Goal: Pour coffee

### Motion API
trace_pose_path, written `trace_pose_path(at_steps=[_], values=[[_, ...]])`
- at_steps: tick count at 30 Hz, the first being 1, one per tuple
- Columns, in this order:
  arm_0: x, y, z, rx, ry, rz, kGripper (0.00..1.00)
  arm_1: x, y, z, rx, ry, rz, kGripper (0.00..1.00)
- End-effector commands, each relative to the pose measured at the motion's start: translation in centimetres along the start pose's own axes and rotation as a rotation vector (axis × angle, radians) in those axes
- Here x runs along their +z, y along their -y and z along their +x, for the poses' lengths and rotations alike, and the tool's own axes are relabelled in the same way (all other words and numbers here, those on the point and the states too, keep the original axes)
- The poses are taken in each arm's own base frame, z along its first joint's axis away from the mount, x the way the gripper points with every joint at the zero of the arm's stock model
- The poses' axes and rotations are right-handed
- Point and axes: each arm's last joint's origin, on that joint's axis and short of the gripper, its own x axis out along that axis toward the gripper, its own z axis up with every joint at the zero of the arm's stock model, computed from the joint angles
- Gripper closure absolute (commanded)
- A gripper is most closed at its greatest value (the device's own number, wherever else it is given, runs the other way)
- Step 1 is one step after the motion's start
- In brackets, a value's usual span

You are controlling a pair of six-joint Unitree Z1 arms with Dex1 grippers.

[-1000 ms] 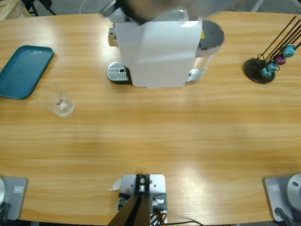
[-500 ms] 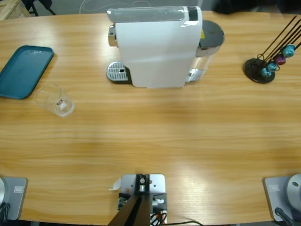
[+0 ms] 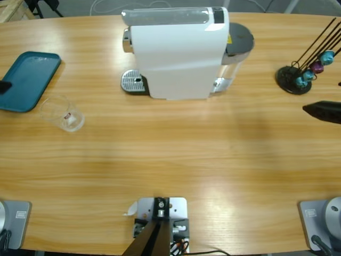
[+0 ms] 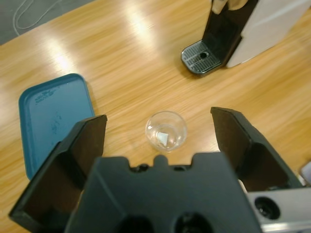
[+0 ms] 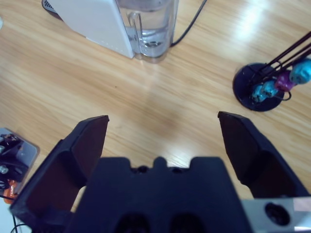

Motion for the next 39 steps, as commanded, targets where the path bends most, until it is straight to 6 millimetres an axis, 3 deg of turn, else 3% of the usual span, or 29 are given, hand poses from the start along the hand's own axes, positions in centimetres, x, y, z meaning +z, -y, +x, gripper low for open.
trace_pose_path(at_steps=[1,6,8,14,20,28,39], values=[[-3.8,0.2,2.8,-0.029,0.046,-0.042,0.229,-1.7,0.3,-0.1,0.036,0.026,0.023,0.000],[-4.2,0.4,4.2,-0.071,-0.022,0.036,0.274,-1.7,0.2,0.1,0.044,0.031,0.024,0.000],[-4.0,0.5,4.7,-0.091,-0.028,-0.001,0.206,-1.7,0.2,0.2,0.044,0.029,0.025,0.000],[-3.5,0.5,4.9,-0.086,-0.079,-0.016,0.130,-1.7,0.2,0.4,0.044,0.026,0.031,0.000],[-2.7,0.6,7.2,-0.104,-0.187,-0.032,0.059,-1.6,0.1,0.7,0.043,0.016,0.031,0.000],[-2.1,0.6,10.2,-0.107,-0.317,-0.045,0.046,-1.5,0.0,0.9,0.041,0.008,0.030,0.000],[-2.1,0.5,11.9,-0.087,-0.386,-0.065,0.046,-1.4,0.0,1.1,0.041,-0.001,0.029,0.000]])
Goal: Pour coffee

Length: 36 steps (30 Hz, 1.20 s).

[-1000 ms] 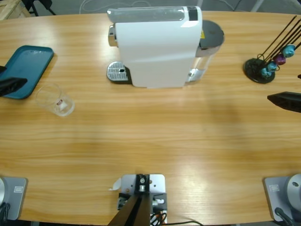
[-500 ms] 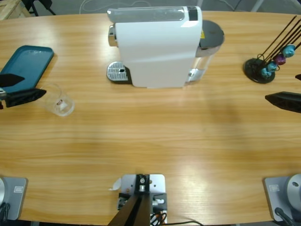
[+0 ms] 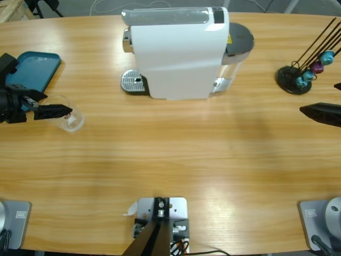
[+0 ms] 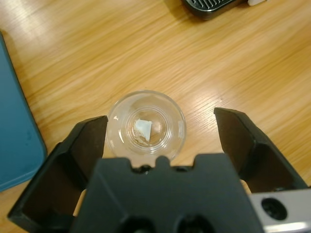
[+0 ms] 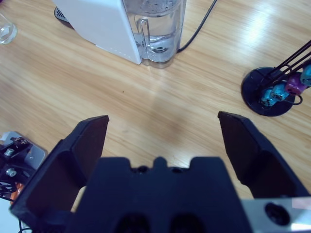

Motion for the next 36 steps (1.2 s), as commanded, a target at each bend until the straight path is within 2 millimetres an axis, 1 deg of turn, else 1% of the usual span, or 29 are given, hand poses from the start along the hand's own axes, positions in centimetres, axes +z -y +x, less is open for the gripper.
trace_pose_path(at_steps=[1,5,7,9,11,13,15,17,18,20,23,26,30,34,36], values=[[0.1,-0.4,1.8,0.015,-0.093,-0.045,0.046,-0.7,0.0,0.9,0.006,-0.045,0.014,0.000],[0.2,-0.5,2.2,0.037,-0.109,-0.045,0.046,-0.7,0.0,0.9,0.006,-0.046,0.014,0.000],[0.3,-0.5,1.9,0.040,-0.095,-0.043,0.040,-0.6,0.0,1.0,0.007,-0.050,0.014,0.000],[0.1,-0.4,0.5,0.041,-0.040,-0.035,0.016,-0.6,-0.1,1.1,0.006,-0.055,0.013,0.000],[-0.7,-0.3,-1.3,0.063,0.029,-0.025,0.010,-0.5,-0.1,1.3,0.005,-0.064,0.011,0.000],[-1.3,-0.3,-2.4,0.080,0.072,-0.021,0.011,-0.4,-0.1,1.4,0.004,-0.067,0.010,0.000],[-1.7,-0.3,-3.0,0.085,0.095,-0.020,0.013,-0.4,-0.1,1.4,0.004,-0.068,0.009,0.000],[-1.6,-0.3,-2.8,0.098,0.081,-0.022,0.029,-0.4,-0.1,1.4,0.006,-0.067,0.009,0.000],[-1.4,-0.4,-2.3,0.099,0.057,-0.022,0.051,-0.4,-0.2,1.4,0.008,-0.067,0.009,0.000],[-0.8,-0.5,-1.4,0.097,0.007,-0.026,0.055,-0.4,-0.2,1.4,0.009,-0.067,0.009,0.000],[-0.4,-0.5,-0.6,0.096,-0.035,-0.039,0.068,-0.4,-0.1,1.3,0.011,-0.065,0.009,0.000],[-0.3,-0.5,-0.9,0.097,-0.027,-0.060,0.105,-0.4,-0.1,1.3,0.011,-0.066,0.009,0.000],[-0.4,-0.5,-0.7,0.090,-0.036,-0.066,0.105,-0.4,-0.2,1.4,0.011,-0.068,0.009,0.000],[-0.3,-0.5,0.3,0.074,-0.072,-0.088,0.096,-0.4,-0.1,1.3,0.011,-0.066,0.009,0.000],[-0.3,0.0,0.8,0.053,-0.087,-0.079,0.101,-0.4,-0.1,1.3,0.011,-0.066,0.009,0.000]])
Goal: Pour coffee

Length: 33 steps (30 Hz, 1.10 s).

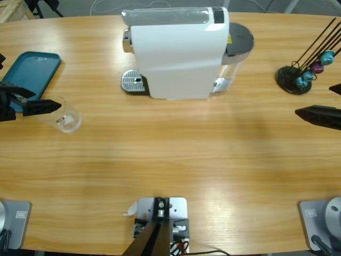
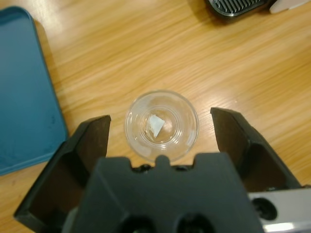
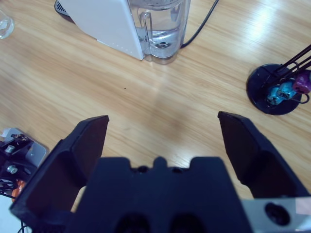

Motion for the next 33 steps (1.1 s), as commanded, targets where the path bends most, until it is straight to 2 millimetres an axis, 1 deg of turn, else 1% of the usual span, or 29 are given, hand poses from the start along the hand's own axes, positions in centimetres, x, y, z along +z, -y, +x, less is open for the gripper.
trace_pose_path(at_steps=[1,6,18,20,22,23,26,28,29,31,33], values=[[-0.2,0.6,2.4,-0.030,-0.105,-0.025,0.100,-0.5,0.0,0.8,0.000,-0.041,0.012,0.000],[-0.1,1.0,2.9,-0.039,-0.124,-0.035,0.097,-0.5,0.0,0.8,0.000,-0.040,0.012,0.000],[0.1,1.0,3.6,-0.031,-0.146,-0.028,0.109,-0.5,0.0,0.8,0.000,-0.039,0.012,0.000],[0.1,1.0,3.6,-0.030,-0.144,-0.027,0.159,-0.5,0.0,0.8,0.000,-0.040,0.012,0.000],[0.1,1.0,3.6,-0.029,-0.144,-0.027,0.181,-0.5,0.0,0.8,0.000,-0.041,0.012,0.000],[0.1,1.0,3.6,-0.027,-0.144,-0.026,0.227,-0.5,0.0,0.8,0.000,-0.042,0.012,0.000],[0.1,0.9,3.5,-0.026,-0.141,-0.026,0.280,-0.5,0.0,0.8,0.000,-0.041,0.012,0.000],[0.1,0.9,3.4,-0.023,-0.138,-0.024,0.358,-0.5,0.0,0.8,0.000,-0.042,0.012,0.000],[0.1,0.9,3.3,-0.023,-0.137,-0.024,0.361,-0.5,0.0,0.8,0.000,-0.042,0.012,0.000],[0.1,0.9,3.3,-0.024,-0.136,-0.023,0.405,-0.5,0.0,0.8,-0.001,-0.041,0.012,0.000],[0.1,0.9,3.3,-0.024,-0.134,-0.022,0.405,-0.5,0.0,0.8,-0.002,-0.041,0.012,0.000]])
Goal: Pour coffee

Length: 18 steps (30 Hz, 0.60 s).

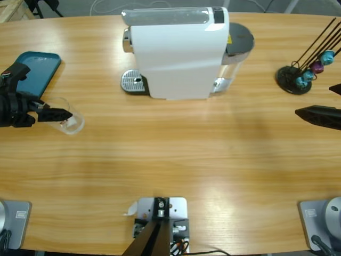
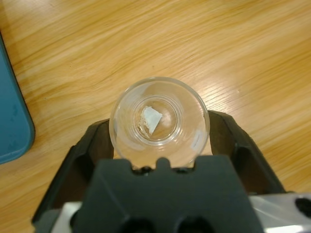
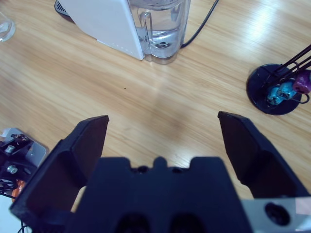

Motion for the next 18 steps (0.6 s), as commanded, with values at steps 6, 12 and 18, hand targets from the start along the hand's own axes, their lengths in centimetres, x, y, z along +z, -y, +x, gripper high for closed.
trace_pose_path(at_steps=[6,12,18], values=[[-0.1,0.1,-0.6,-0.003,0.030,0.030,0.405,-0.5,0.1,0.8,-0.003,-0.041,0.013,0.000],[1.6,0.3,-3.8,0.002,0.183,0.153,0.405,-0.5,0.1,0.8,-0.005,-0.040,0.015,0.000],[5.3,0.7,-3.0,0.001,0.227,0.328,0.405,-0.5,0.1,0.8,-0.005,-0.041,0.016,0.000]])
